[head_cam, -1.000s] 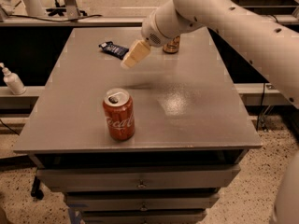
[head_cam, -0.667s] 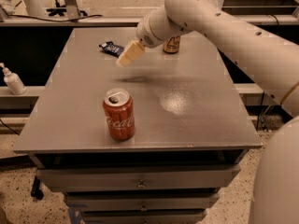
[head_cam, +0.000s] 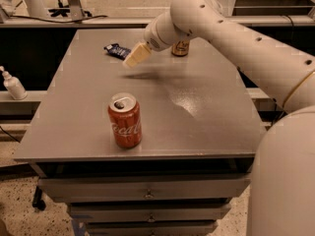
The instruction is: Pick rxbar blueberry
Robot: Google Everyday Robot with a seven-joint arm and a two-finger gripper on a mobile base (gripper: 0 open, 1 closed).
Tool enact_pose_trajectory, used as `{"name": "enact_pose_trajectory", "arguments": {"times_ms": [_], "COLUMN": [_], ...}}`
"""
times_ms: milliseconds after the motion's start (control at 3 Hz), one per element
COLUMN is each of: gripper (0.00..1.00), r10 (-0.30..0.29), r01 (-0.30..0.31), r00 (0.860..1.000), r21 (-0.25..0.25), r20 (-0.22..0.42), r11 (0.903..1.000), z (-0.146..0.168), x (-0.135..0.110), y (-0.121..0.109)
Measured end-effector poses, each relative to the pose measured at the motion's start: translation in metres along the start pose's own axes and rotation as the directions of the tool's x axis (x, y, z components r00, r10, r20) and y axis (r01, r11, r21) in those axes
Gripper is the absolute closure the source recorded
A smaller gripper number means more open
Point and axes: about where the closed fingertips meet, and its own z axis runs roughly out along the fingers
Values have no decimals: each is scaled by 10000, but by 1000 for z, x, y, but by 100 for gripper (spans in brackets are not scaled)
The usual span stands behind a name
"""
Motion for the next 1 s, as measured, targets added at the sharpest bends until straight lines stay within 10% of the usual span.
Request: {"name": "enact_pose_trajectory", "arguments": {"times_ms": [1000], "gripper": [0], "r10": [1448], "r01": [-1432], "r00": [9885], "r21": [-391], "r20": [432], "r11": [9889], "z": [50], "x": [-13], "y": [-6]}}
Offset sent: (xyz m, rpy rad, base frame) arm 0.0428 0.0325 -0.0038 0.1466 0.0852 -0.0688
